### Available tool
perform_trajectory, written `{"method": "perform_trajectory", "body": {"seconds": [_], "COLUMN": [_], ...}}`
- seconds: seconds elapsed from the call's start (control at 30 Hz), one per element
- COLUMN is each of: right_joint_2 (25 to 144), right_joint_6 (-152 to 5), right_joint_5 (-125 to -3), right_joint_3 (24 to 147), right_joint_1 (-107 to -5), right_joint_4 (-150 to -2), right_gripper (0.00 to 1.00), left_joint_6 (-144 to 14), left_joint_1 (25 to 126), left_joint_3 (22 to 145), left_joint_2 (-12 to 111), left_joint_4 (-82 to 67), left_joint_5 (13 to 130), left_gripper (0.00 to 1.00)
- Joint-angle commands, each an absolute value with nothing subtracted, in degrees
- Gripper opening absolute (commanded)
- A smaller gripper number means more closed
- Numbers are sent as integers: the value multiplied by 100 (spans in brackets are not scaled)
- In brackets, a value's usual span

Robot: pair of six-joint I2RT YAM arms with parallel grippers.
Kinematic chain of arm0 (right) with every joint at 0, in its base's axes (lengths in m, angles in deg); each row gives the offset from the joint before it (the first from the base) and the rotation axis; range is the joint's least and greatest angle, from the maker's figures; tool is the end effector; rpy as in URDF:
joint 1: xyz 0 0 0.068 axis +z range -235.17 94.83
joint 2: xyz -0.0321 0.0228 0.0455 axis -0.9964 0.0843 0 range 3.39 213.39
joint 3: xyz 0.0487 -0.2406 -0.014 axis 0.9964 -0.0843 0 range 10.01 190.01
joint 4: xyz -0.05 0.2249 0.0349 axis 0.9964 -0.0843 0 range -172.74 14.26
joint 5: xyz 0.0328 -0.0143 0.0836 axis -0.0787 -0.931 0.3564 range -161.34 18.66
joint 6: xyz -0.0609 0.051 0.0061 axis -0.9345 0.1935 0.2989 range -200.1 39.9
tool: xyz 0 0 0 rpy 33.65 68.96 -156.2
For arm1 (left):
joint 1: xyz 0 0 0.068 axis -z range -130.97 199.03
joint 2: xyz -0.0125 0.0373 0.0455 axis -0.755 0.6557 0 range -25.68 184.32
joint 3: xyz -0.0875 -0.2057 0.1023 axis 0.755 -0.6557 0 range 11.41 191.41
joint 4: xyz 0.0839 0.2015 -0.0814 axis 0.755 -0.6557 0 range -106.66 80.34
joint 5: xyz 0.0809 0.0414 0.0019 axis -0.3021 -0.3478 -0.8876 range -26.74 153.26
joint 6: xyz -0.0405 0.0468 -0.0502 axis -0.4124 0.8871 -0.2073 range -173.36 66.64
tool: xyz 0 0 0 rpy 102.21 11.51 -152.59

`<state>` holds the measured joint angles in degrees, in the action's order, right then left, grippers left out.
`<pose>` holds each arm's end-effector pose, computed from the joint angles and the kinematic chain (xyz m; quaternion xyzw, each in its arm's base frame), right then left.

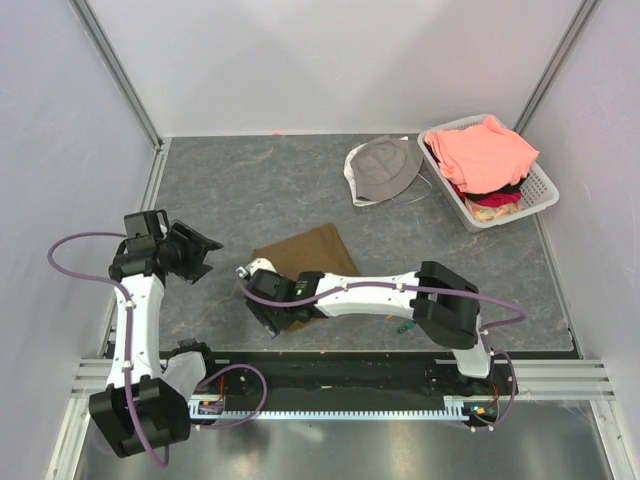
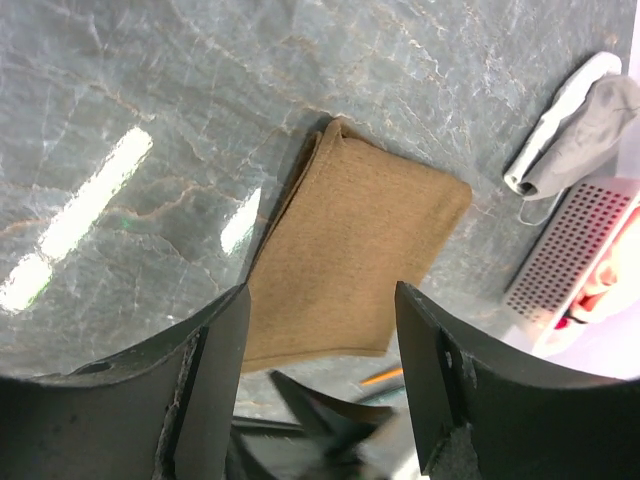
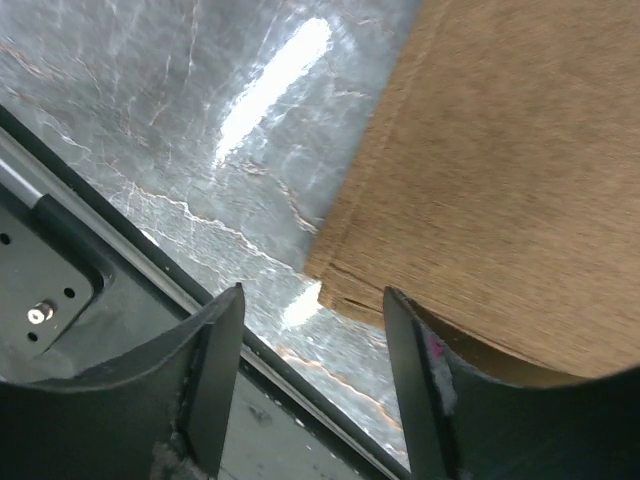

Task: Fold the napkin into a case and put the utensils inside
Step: Pick up the lower triangle-folded napkin from the center of the board.

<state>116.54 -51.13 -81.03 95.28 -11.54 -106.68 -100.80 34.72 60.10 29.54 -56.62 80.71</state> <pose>0.1249 0.3840 0.1622 -0.3436 0.8965 0.1581 0.2309 0.1874 0.0264 0.2305 -0.4409 0.8301 -0.2263 0.2556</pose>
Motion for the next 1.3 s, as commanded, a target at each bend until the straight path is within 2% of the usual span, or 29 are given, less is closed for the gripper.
{"method": "perform_trajectory", "body": {"seconds": [0.0, 0.17, 0.7, 0.77, 0.87, 0.9, 0.97, 1.1, 1.17, 1.27], "right_joint_2": [11896, 12160, 12872, 12916, 12908, 12864, 12811, 12548, 12425, 12126], "right_joint_6": [-4908, -4829, -4688, -4662, -4662, -4679, -4732, -4767, -4767, -4723], "right_joint_5": [-8523, -8593, -9243, -9410, -9533, -9533, -9516, -9367, -9270, -8867], "right_joint_3": [9974, 10106, 10010, 10018, 9975, 9966, 9948, 9966, 9931, 9791], "right_joint_1": [-1020, -941, -651, -598, -606, -615, -624, -694, -747, -922], "right_joint_4": [-10957, -11045, -11195, -11239, -11186, -11116, -11037, -10888, -10826, -10633], "right_gripper": [63, 57, 51, 47, 34, 26, 21, 5, 0, 0], "left_joint_6": [-9959, -10064, -10073, -10073, -10038, -10021, -9959, -9871, -9775, -9748], "left_joint_1": [3198, 2961, 2521, 2521, 2521, 2530, 2521, 2521, 2521, 2547], "left_joint_3": [6116, 5993, 5817, 5835, 5791, 5756, 5694, 5431, 5343, 5053], "left_joint_2": [3083, 3136, 3409, 3452, 3496, 3505, 3523, 3540, 3549, 3567], "left_joint_4": [-5765, -5616, -5317, -5308, -5229, -5186, -5089, -4817, -4641, -4246], "left_joint_5": [8602, 8540, 8568, 8497, 8426, 8418, 8540, 8891, 9093, 9601], "left_gripper": [67, 67, 67, 67, 67, 67, 66, 65, 65, 65]}}
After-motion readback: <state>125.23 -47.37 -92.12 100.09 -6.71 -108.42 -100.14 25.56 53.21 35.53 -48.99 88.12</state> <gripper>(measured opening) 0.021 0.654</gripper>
